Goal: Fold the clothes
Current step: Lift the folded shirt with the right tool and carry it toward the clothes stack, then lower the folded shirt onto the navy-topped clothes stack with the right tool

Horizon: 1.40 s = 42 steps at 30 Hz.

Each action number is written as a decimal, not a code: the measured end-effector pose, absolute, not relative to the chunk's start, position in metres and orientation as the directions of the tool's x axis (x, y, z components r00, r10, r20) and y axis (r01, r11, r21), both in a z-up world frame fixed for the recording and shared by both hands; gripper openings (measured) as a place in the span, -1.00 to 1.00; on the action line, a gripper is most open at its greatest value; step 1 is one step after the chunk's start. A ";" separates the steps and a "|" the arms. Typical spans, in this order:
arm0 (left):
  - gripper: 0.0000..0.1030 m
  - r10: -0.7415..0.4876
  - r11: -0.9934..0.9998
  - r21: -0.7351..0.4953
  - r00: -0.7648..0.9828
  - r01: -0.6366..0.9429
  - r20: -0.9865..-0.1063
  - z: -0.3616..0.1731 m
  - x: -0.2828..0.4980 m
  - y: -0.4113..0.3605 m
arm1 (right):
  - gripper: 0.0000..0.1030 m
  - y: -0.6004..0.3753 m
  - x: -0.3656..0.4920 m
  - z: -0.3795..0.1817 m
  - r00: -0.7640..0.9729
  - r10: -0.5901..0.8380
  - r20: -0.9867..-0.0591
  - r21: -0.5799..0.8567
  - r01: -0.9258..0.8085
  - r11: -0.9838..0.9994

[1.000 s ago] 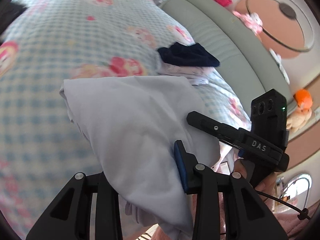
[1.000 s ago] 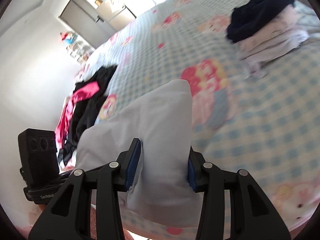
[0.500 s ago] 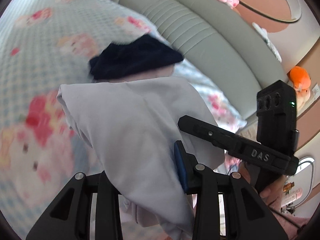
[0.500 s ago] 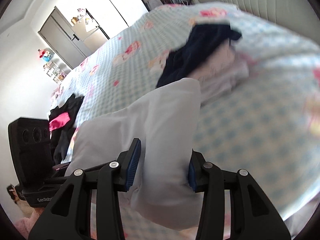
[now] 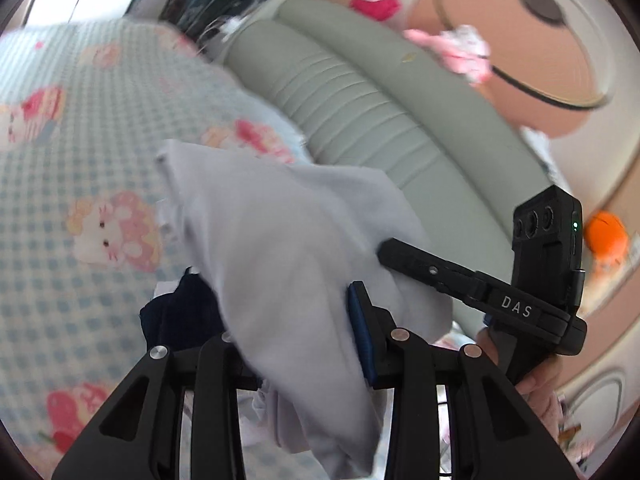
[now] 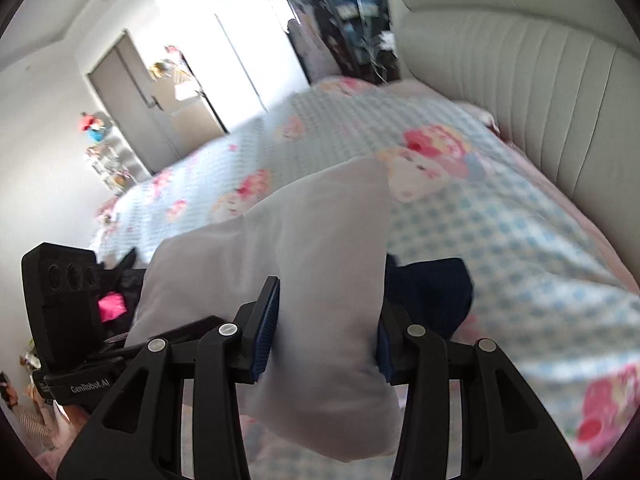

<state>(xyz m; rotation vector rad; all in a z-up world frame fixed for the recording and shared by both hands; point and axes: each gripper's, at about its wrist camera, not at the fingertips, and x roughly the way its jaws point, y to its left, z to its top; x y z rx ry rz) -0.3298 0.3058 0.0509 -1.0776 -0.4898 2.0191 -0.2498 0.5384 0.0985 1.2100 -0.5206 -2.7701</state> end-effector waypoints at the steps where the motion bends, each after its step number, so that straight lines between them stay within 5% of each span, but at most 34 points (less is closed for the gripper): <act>1: -0.32 0.774 -0.633 -0.643 -0.334 -0.432 -0.538 0.036 -0.341 0.311 | -0.17 0.543 -0.260 0.083 -0.661 -0.191 -0.726 0.328 -0.089 -0.940; 4: -0.08 0.697 -0.716 -0.608 -0.332 -0.343 -0.635 -0.012 -0.351 0.322 | -0.10 0.554 -0.277 0.040 -0.595 -0.118 -0.795 0.258 -0.157 -0.953; 7: 0.06 0.675 -0.738 -0.583 -0.362 -0.341 -0.643 -0.024 -0.337 0.313 | 0.01 0.560 -0.278 0.022 -0.584 -0.142 -0.800 0.280 -0.153 -0.948; 12: 0.01 0.598 -0.784 -0.559 -0.570 -0.270 -0.563 0.006 -0.315 0.252 | 0.06 0.567 -0.275 0.022 -0.599 -0.127 -0.790 0.278 -0.166 -0.946; 17: 0.01 0.696 -0.718 -0.504 -0.475 -0.480 -0.539 0.027 -0.311 0.291 | 0.06 0.561 -0.268 0.059 -0.672 -0.077 -0.737 0.246 -0.161 -0.956; 19: 0.00 0.704 -0.703 -0.503 -0.398 -0.502 -0.587 0.017 -0.318 0.320 | 0.05 0.557 -0.262 0.075 -0.713 -0.062 -0.698 0.242 -0.155 -0.958; 21: -0.01 0.671 -0.727 -0.479 -0.360 -0.492 -0.648 0.002 -0.320 0.345 | -0.29 0.549 -0.260 0.085 -0.734 -0.070 -0.676 0.234 -0.124 -0.964; 23: -0.01 0.676 -0.720 -0.494 -0.333 -0.488 -0.657 -0.006 -0.318 0.357 | -0.41 0.538 -0.271 0.076 -0.691 -0.075 -0.719 0.188 -0.090 -0.978; 38: 0.05 0.622 -0.758 -0.462 -0.295 -0.461 -0.726 -0.023 -0.325 0.391 | -0.43 0.578 -0.267 -0.001 -0.610 0.020 -0.792 0.149 -0.224 -0.963; 42: 0.03 0.731 -0.677 -0.571 -0.333 -0.465 -0.596 -0.011 -0.319 0.358 | -0.33 0.580 -0.260 0.002 -0.623 -0.010 -0.782 0.183 -0.214 -0.960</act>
